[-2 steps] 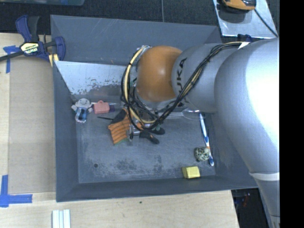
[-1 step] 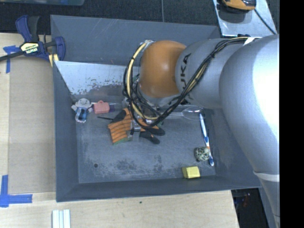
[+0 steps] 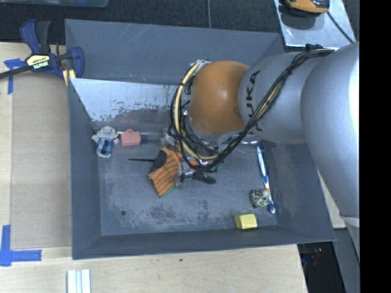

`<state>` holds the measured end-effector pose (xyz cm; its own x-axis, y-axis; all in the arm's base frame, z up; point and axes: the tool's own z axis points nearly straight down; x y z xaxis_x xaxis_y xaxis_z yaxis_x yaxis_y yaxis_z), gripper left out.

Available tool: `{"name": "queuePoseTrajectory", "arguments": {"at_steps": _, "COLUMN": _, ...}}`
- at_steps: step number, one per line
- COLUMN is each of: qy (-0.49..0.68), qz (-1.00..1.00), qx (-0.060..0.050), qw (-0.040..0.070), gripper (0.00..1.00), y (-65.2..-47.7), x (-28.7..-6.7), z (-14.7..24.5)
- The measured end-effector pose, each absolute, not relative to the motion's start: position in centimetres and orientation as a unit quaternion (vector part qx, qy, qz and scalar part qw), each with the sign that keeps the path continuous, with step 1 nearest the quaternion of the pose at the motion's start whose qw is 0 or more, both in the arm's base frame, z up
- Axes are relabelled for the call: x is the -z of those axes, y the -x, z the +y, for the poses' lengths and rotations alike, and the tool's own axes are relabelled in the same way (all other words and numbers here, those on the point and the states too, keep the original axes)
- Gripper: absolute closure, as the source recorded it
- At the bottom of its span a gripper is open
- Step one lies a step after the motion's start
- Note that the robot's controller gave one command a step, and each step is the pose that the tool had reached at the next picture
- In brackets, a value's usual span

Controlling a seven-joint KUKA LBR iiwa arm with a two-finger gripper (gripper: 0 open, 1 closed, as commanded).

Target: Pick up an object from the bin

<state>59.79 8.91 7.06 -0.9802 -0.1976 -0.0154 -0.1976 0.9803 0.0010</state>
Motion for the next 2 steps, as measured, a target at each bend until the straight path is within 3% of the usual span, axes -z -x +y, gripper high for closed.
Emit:
{"name": "queuePoseTrajectory", "arguments": {"at_steps": 1, "qy": 0.034, "qz": 0.999, "qx": -0.003, "qw": 0.012, "gripper": 1.0, "y": -61.99, "x": -6.95, "z": 10.64}}
{"name": "queuePoseTrajectory", "arguments": {"at_steps": 2, "qy": 0.034, "qz": 0.999, "qx": -0.003, "qw": 0.012, "gripper": 1.0, "y": -61.99, "x": -6.95, "z": 10.64}}
